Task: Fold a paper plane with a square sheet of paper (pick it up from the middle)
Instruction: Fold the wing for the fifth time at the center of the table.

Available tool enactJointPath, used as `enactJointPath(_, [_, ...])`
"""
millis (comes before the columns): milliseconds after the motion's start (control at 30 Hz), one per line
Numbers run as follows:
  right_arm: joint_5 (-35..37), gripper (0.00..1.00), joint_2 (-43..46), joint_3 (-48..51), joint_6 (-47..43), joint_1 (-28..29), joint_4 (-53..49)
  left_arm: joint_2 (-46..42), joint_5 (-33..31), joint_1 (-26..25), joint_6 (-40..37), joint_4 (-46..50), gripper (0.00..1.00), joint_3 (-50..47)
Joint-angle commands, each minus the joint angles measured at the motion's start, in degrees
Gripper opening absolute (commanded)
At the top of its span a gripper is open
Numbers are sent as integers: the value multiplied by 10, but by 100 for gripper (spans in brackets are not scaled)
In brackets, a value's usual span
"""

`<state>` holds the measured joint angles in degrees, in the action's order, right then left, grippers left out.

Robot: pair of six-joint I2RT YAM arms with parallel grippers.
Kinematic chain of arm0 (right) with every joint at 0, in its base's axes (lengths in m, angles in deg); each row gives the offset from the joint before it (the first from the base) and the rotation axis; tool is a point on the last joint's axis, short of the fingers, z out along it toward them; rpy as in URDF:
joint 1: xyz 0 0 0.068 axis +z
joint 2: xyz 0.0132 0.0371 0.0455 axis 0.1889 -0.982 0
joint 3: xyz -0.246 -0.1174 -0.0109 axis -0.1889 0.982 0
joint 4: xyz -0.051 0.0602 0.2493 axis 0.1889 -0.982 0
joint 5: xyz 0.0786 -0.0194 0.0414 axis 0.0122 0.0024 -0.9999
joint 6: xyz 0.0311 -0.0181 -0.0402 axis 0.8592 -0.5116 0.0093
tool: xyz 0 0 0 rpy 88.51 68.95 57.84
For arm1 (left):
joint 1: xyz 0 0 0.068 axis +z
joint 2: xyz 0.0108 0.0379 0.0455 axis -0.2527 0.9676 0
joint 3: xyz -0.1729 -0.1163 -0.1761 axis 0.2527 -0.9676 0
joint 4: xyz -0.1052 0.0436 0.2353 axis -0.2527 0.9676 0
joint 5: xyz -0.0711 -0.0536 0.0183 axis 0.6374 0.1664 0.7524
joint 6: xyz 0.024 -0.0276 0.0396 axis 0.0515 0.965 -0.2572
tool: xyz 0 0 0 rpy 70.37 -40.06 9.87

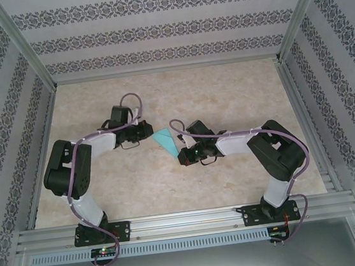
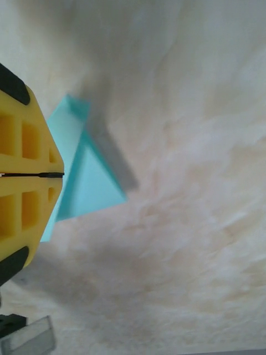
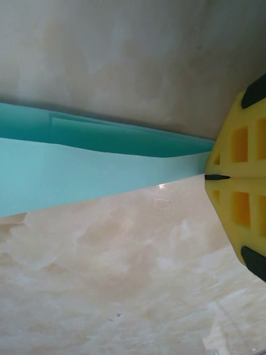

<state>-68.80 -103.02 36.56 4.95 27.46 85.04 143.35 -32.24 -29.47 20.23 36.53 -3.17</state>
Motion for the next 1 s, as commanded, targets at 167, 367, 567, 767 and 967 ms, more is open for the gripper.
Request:
enactJointPath(167, [18, 0, -20, 23, 8, -5, -105, 63, 21, -57, 13, -68, 8, 1])
enactJointPath(367, [20, 0, -14, 22, 9, -4, -105, 78, -4, -58, 7, -44, 7, 9])
enactJointPath(567, [17, 0, 17, 4, 11, -6, -118, 90, -54, -57, -8, 11, 5, 15])
enactJointPath(767, [-24, 0, 50, -31, 47, -7, -48, 106, -52, -58, -12, 23, 5, 23])
enactJointPath(967, [-27, 0, -21, -97, 69, -4, -15, 112, -41, -58, -11, 20, 5, 23])
